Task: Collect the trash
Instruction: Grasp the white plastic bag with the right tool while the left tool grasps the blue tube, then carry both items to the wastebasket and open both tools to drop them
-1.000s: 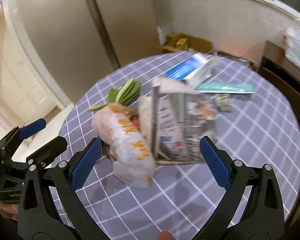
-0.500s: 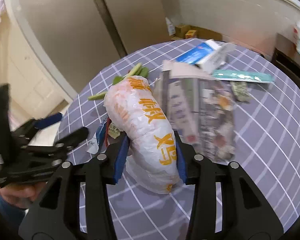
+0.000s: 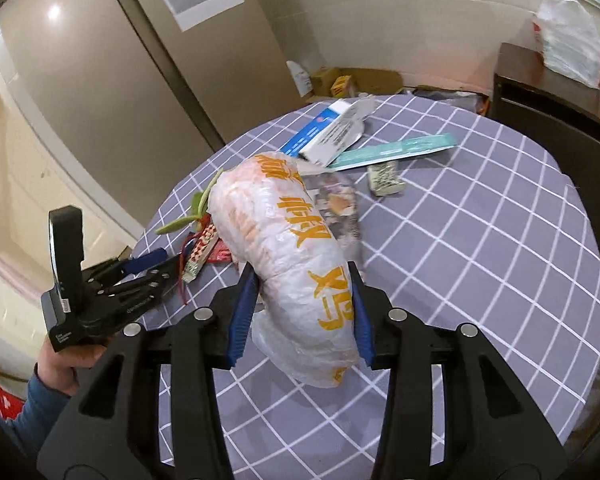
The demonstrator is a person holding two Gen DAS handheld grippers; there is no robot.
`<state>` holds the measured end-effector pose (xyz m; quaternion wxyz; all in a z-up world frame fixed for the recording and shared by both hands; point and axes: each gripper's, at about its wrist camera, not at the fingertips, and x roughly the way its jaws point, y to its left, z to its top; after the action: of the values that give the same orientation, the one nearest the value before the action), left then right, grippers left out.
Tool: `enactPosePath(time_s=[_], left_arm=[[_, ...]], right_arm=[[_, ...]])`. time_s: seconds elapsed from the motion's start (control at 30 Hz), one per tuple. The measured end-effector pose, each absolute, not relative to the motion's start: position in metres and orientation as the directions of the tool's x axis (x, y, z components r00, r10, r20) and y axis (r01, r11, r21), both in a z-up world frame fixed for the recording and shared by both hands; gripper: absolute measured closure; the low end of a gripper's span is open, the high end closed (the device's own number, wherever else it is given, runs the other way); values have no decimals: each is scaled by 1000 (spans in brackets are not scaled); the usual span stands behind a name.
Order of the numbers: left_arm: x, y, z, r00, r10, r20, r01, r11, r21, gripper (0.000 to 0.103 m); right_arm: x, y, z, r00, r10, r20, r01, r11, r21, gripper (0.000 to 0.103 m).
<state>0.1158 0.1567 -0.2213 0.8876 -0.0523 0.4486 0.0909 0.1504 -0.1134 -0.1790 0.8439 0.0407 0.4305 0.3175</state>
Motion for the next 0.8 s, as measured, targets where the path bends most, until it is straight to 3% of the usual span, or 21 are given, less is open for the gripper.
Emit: enactPosePath(time_s=[0.1,0.43,0.8], left_arm=[[109,164,-219,582,56,-812,-209,974,-83,92],[81,143,-192,633,45,-772,-178,980,-89,93],[85,83,-142,714,-34,-700,-41,995,-89,92]], right_arm=[[150,-123,-174,445,574,-688,-491,798,349,61],[151,-157,-152,516,577,-633,-459,810,365,61],[145,-212,-133,613,538,-578,-379,843,382,61]])
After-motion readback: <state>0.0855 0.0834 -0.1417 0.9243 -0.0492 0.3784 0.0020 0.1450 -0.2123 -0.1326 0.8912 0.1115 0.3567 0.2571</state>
